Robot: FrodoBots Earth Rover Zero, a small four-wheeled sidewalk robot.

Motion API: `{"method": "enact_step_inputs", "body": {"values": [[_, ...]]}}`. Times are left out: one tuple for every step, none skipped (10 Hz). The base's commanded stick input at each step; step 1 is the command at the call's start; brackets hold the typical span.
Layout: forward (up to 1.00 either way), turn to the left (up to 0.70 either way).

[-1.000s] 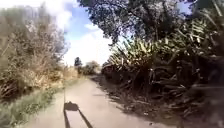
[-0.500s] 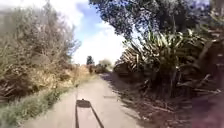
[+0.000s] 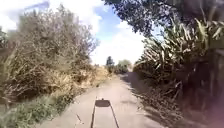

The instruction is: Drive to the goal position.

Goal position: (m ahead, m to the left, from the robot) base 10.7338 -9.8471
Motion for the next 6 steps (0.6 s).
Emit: {"method": "enact_step_inputs", "body": {"values": [[0.7, 0.0], [0.7, 0.0], [0.7, 0.0], [0.7, 0.0], [0.7, -0.11], [0.7, -0.35]]}}
